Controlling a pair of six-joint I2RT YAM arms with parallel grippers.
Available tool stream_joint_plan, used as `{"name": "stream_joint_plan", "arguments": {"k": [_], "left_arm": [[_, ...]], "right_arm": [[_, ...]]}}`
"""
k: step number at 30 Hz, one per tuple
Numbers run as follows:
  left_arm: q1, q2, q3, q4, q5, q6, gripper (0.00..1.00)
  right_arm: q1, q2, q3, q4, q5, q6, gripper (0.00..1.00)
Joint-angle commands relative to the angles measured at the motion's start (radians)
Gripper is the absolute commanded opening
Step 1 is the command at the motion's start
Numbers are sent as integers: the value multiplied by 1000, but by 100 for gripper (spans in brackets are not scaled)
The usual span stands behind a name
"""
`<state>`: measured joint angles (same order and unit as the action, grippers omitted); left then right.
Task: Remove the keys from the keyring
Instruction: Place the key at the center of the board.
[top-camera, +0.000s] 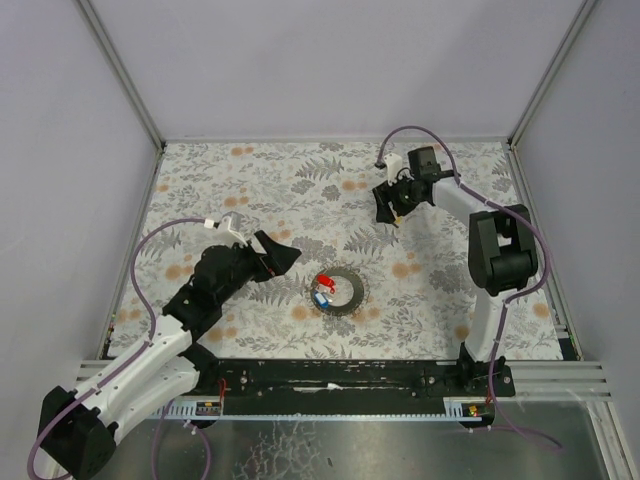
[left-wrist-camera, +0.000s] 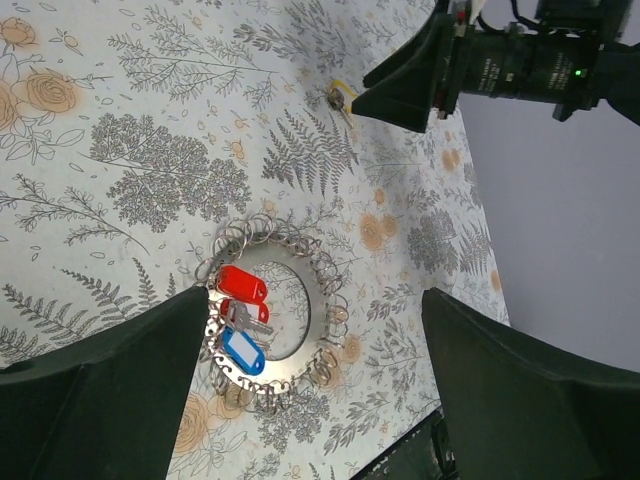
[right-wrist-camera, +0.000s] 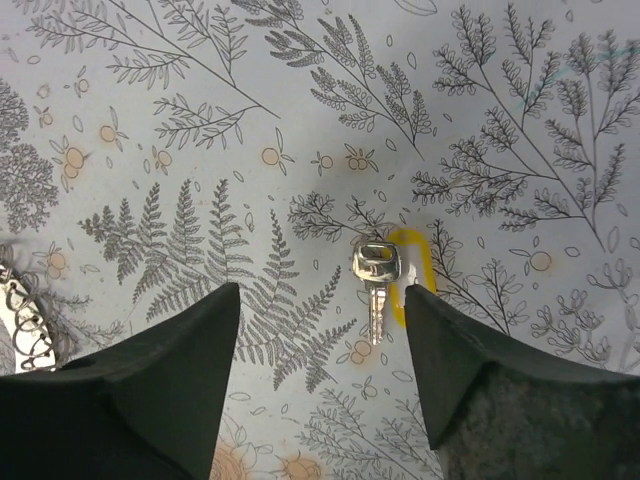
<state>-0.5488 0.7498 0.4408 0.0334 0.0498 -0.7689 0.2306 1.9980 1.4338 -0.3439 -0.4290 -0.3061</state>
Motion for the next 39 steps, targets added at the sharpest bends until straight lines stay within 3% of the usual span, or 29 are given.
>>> {"name": "stream_joint_plan", "arguments": {"k": [1,5,11,16,21,25,31,39], "left_arm": [[5,-25,-9,-13,14,13,85],[6,-46,-9,15,37,29,85],[6,-2,-18,85,148,-13,85],[6,58,-19,53,143,17,82],[6,132,-21,24,142,55,65],[7,154,-22,-22,98,79,60],[12,299,-53,99,163,33,53],[40,608,136,55,212,214,34]], "right_arm": [[7,-160,-32,48,-5,-17,75],[6,-273,-88,46,-163,-26,81],[10,-429,-203,59,-505,15,81],[92,-541,-407,195,-701,31,87],[145,-575,-547,330,-747,1,99],[197,-488,-472,183,-647,-108,99],[211,-411,-404,182,-649,-17,99],[211,-313,-273,-79,-678,-163,99]]}}
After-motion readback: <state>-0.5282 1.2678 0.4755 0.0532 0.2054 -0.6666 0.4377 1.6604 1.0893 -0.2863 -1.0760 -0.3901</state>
